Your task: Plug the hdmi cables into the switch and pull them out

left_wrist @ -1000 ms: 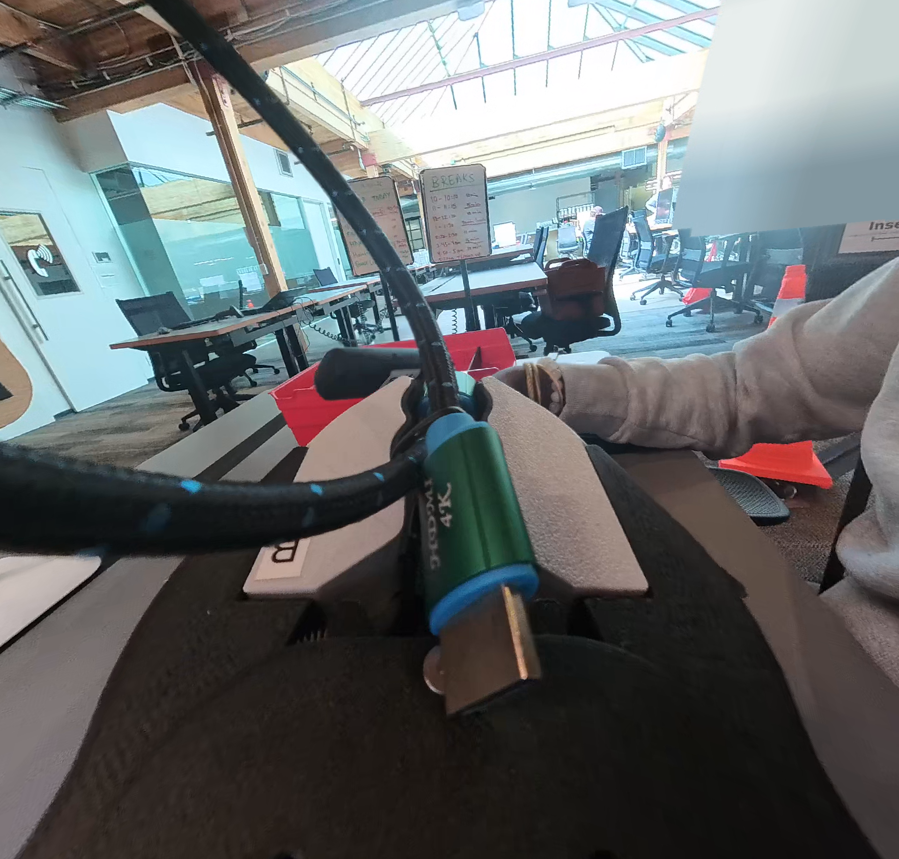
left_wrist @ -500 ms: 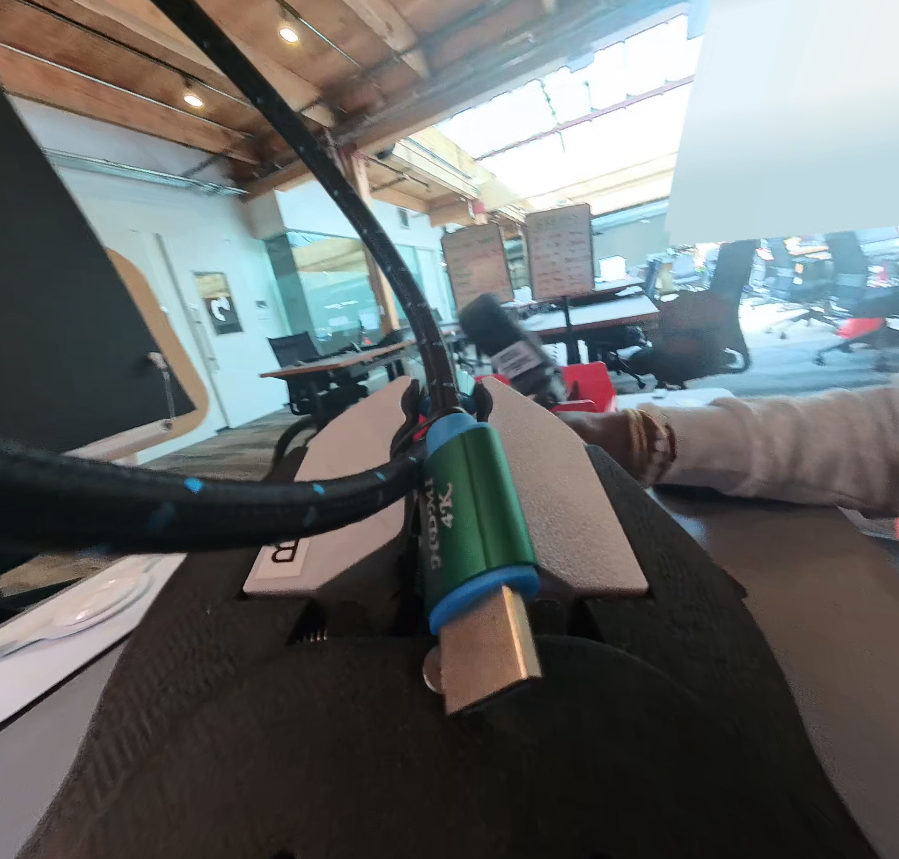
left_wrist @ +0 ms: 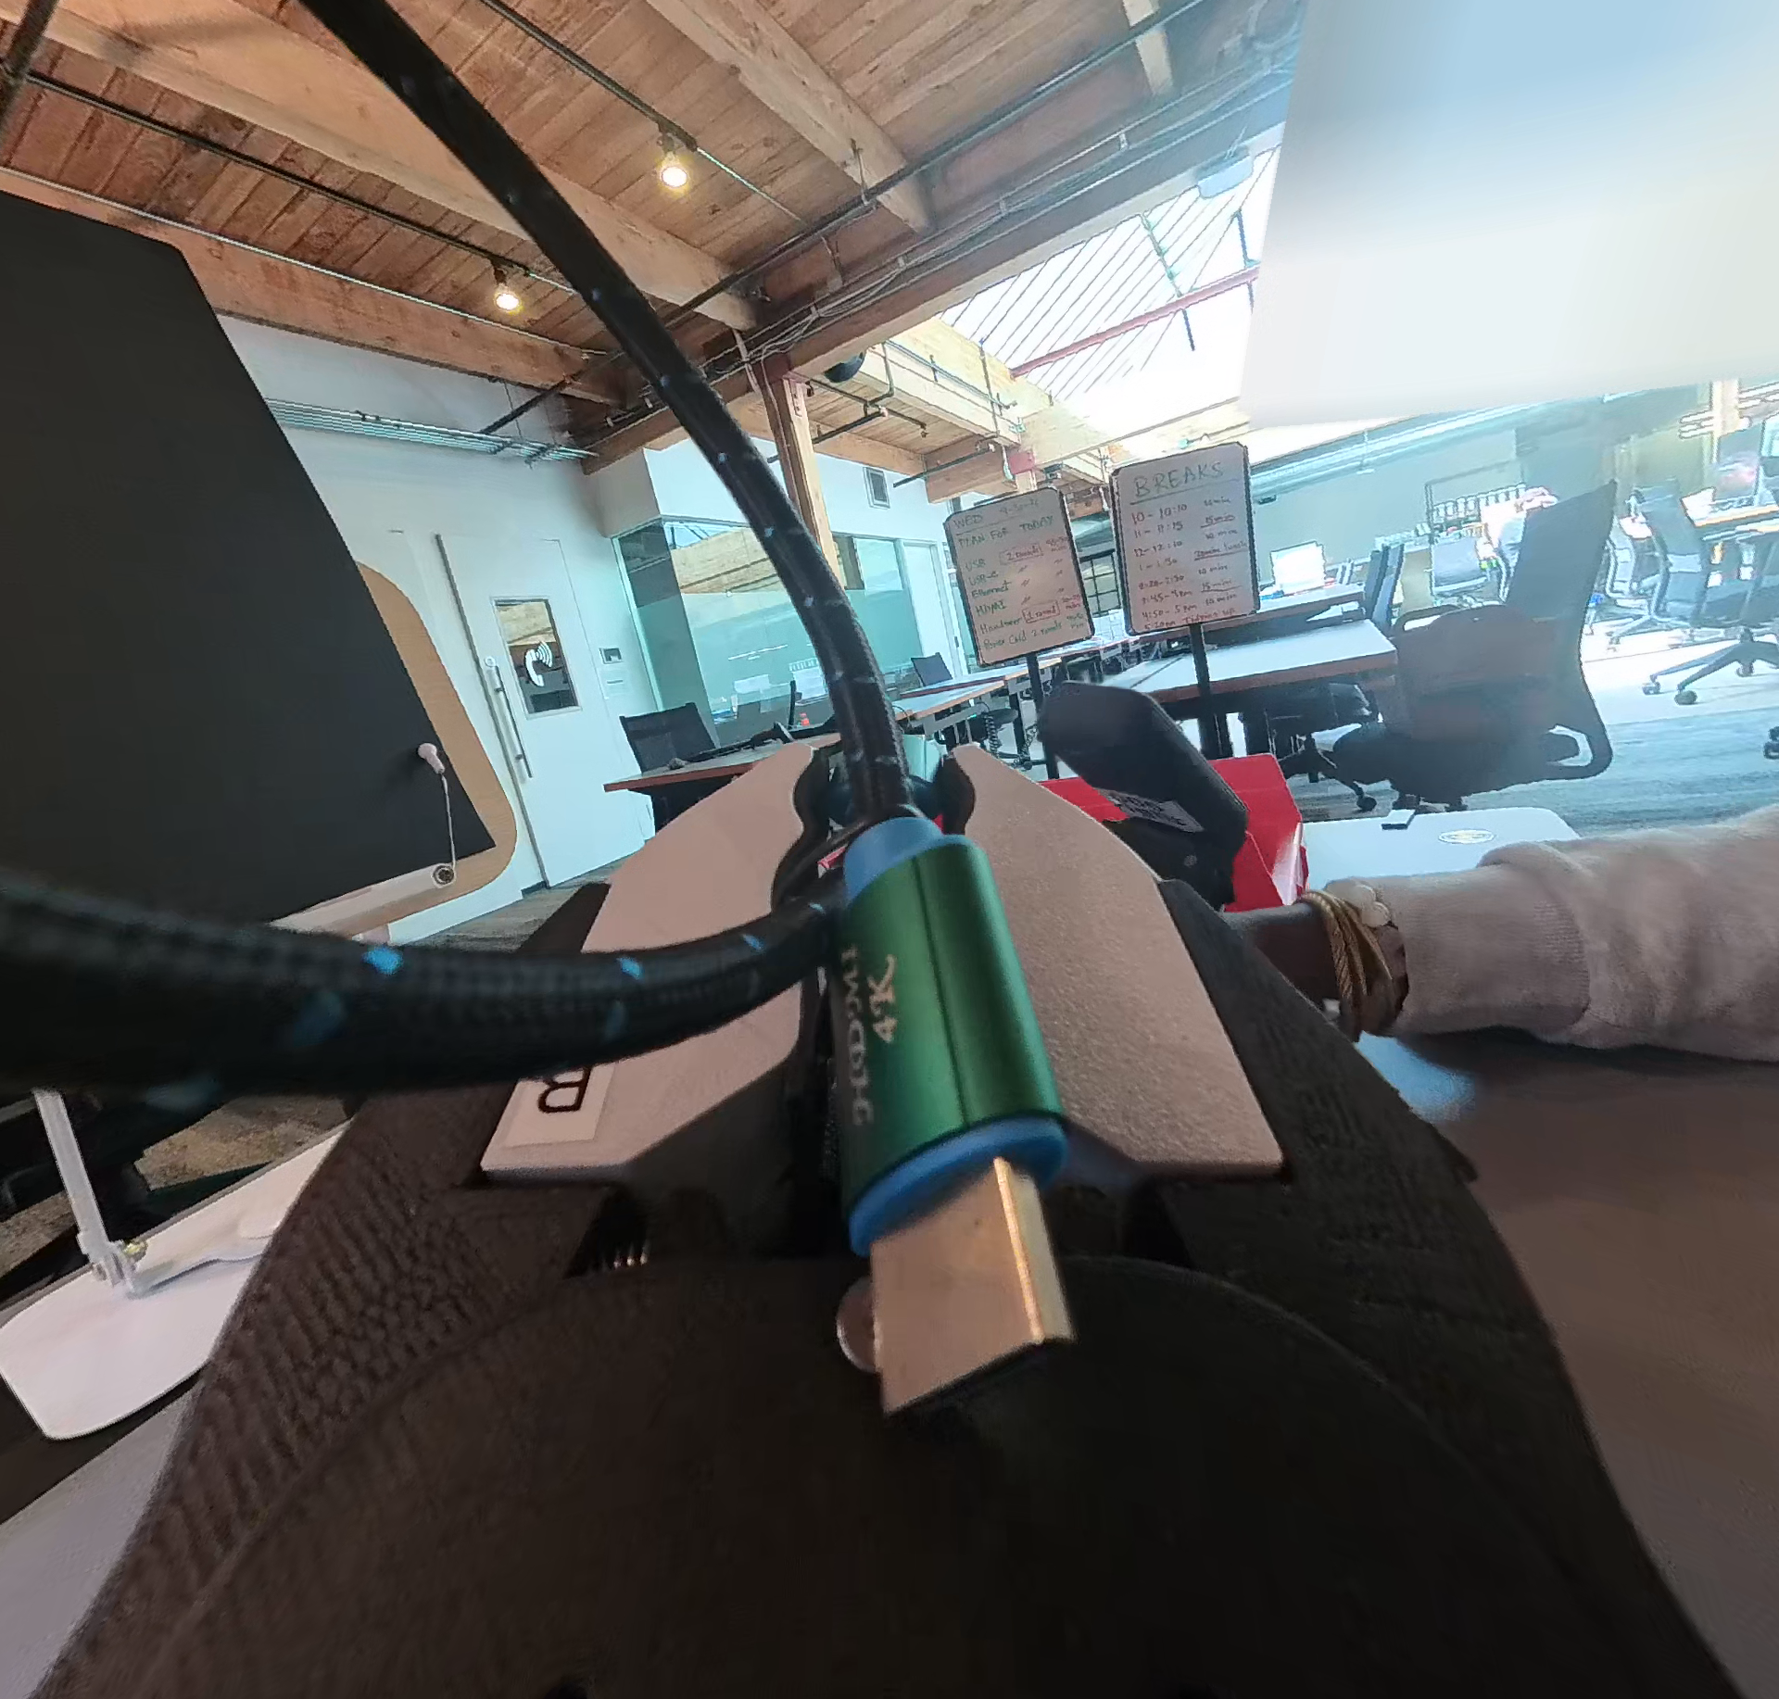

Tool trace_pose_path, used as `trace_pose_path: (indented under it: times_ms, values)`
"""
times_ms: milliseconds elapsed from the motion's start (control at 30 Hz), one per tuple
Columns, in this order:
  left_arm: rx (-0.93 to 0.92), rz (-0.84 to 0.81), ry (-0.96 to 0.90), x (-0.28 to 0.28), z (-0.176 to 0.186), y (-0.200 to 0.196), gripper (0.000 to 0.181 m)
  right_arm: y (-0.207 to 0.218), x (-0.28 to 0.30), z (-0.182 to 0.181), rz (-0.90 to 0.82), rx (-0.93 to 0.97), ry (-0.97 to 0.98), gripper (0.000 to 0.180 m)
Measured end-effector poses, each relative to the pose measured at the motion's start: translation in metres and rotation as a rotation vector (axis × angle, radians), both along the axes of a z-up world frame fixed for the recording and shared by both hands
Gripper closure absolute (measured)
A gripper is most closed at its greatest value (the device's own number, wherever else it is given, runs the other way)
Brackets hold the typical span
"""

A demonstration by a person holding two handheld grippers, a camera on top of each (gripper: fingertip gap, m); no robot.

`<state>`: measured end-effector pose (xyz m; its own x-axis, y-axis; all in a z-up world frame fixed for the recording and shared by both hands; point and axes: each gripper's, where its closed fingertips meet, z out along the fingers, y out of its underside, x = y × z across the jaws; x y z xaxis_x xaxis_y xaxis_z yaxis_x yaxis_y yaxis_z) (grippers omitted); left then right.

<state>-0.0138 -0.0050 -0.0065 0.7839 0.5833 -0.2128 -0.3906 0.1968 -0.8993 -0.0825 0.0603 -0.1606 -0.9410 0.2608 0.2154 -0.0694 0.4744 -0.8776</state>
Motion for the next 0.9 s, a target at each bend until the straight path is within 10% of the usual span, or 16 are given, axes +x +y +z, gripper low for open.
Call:
trace_pose_path:
  times_ms: [567, 733, 900]
  values:
    - [-0.052, -0.027, -0.006, 0.002, -0.008, 0.010, 0.159, -0.018, 0.017, -0.032, 0.116, 0.202, -0.276, 0.148]
    - [-0.063, -0.030, -0.003, 0.003, -0.009, 0.011, 0.159, -0.014, 0.010, -0.030, 0.084, 0.317, 0.013, 0.155]
    - [-0.083, -0.033, -0.019, 0.001, -0.013, 0.013, 0.160, -0.022, 0.025, -0.033, 0.118, 0.319, -0.123, 0.155]
